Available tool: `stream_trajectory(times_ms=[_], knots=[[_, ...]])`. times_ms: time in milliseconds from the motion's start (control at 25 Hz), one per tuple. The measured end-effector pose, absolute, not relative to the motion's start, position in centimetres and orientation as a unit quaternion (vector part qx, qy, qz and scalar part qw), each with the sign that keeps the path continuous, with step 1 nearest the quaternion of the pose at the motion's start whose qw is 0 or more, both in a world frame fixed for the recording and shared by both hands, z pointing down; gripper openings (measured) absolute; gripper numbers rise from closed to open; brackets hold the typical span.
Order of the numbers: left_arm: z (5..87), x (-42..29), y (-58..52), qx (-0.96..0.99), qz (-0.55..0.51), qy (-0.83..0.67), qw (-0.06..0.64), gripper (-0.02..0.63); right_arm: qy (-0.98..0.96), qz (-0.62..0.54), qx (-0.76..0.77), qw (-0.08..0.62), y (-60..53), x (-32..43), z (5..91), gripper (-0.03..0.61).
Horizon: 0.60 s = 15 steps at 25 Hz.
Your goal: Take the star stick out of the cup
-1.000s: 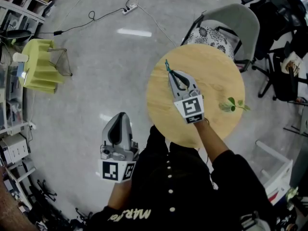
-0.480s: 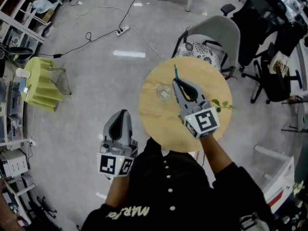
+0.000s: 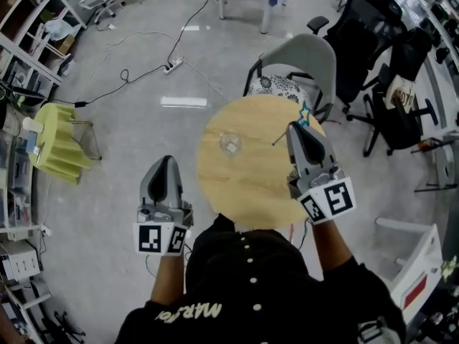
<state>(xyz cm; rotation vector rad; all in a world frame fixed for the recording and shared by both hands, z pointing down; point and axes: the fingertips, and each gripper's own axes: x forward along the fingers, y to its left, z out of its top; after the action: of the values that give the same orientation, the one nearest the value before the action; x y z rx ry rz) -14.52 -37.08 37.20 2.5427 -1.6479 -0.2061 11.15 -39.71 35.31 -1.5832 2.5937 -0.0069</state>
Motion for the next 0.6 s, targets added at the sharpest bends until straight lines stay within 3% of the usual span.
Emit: stream_trajectory(times_ms=[600], knots=[[32.5,-15.0,-35.1,0.833,-0.082,-0.547,0.014,0.003,0.790,0.036,-0.607,0.075,-32.5,21.8,29.3,0.015]])
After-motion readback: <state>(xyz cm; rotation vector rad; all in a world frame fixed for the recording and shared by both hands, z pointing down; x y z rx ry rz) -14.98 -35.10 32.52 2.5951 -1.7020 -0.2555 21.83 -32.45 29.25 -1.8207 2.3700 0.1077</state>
